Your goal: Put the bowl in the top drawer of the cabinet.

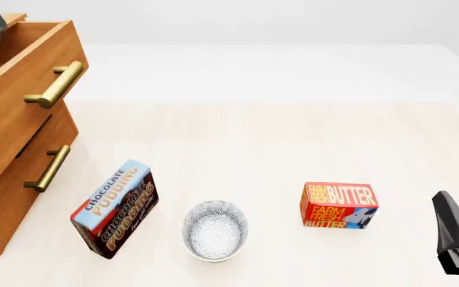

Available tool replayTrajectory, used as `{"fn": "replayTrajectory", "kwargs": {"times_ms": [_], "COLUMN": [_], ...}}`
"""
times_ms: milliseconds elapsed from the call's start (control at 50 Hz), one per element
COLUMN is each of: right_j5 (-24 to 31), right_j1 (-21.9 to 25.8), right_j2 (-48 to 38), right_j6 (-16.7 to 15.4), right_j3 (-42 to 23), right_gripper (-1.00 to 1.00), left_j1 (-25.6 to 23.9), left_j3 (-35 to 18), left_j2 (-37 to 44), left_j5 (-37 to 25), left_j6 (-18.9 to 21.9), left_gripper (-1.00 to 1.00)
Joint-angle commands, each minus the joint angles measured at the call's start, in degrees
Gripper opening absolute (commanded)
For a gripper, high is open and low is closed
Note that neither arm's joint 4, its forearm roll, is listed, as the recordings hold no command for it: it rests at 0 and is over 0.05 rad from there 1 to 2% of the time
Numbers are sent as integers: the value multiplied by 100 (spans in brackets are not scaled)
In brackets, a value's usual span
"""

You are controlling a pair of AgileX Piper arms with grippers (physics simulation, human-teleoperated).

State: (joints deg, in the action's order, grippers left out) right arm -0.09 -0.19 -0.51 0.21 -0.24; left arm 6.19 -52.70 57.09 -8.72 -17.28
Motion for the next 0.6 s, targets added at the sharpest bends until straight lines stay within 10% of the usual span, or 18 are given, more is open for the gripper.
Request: {"fn": "replayTrajectory", "kwargs": {"times_ms": [20,600], "right_j5": [0,0], "right_j1": [0,1], "right_j2": [0,-2], "right_j6": [0,0], "right_j3": [0,0], "right_gripper": [100,100], "left_j1": [-53,-436], "left_j3": [53,122], "left_j2": [146,461], "left_j5": [-11,-78], "left_j6": [-65,-182], "left_gripper": [100,100]}}
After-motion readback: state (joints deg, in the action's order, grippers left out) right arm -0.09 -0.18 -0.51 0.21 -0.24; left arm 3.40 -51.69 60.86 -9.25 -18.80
